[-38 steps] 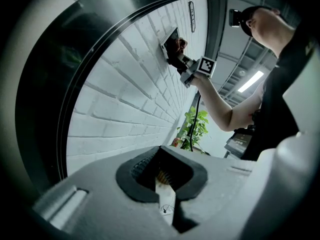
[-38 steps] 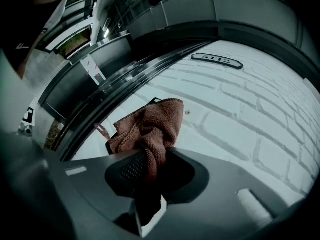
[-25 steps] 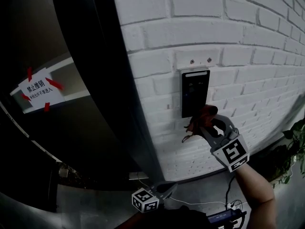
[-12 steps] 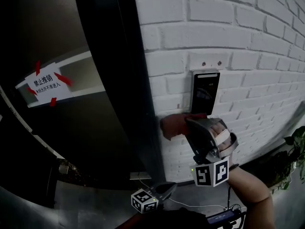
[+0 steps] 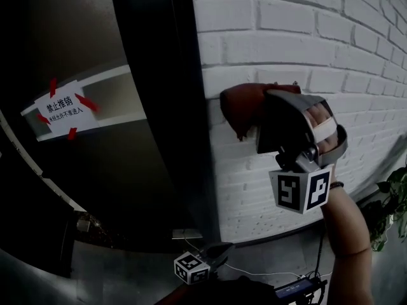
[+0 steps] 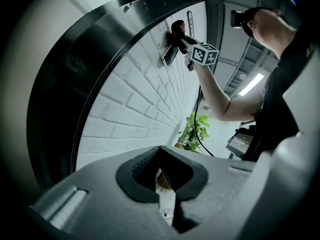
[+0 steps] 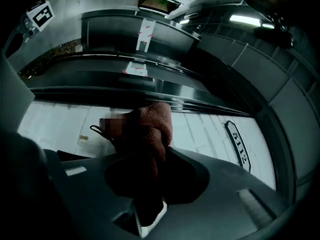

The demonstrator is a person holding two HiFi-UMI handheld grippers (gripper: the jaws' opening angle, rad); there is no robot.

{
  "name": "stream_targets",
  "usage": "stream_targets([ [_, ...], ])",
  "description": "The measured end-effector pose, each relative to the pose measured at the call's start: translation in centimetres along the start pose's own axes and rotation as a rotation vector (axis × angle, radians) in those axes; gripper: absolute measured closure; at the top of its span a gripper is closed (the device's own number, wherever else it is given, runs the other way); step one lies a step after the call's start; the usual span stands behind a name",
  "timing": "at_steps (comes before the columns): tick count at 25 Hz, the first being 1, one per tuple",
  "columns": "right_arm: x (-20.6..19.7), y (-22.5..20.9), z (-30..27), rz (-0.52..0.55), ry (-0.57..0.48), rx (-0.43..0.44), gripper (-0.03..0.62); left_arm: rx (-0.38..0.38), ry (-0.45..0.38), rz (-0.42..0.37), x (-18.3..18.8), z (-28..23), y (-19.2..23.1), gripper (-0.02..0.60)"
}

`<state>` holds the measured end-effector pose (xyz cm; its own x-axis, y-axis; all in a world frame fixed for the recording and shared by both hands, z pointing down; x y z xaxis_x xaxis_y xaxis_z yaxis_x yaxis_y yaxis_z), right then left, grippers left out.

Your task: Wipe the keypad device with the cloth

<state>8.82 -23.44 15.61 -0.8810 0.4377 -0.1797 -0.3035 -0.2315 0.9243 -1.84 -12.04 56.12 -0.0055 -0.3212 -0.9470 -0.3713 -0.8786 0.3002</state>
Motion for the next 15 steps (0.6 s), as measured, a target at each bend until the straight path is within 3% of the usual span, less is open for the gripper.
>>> stream_targets([
  [7,-2.8,-2.6,0.7,-0.224,0.029,-0.022,0.507,-0.002,0.016,0.007,-0.7,0.6,0.1,0.578],
  [15,-5.8,-0.5,3.2,-0.318,0.12,-0.035,0.508,-0.028,0.038,0.007,-0.9,0.4,-0.3,0.578],
])
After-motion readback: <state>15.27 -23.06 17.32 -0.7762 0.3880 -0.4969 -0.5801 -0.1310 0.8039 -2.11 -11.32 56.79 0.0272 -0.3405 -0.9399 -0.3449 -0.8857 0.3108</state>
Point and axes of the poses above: the fingertips, and each gripper's own axes: z backward along the fingers, y to its left, x out of its top, the point moved 5 cm from there along z, backward along the fingers, and after that the axes turned 9 degrees about -z, right-handed, at the moved point
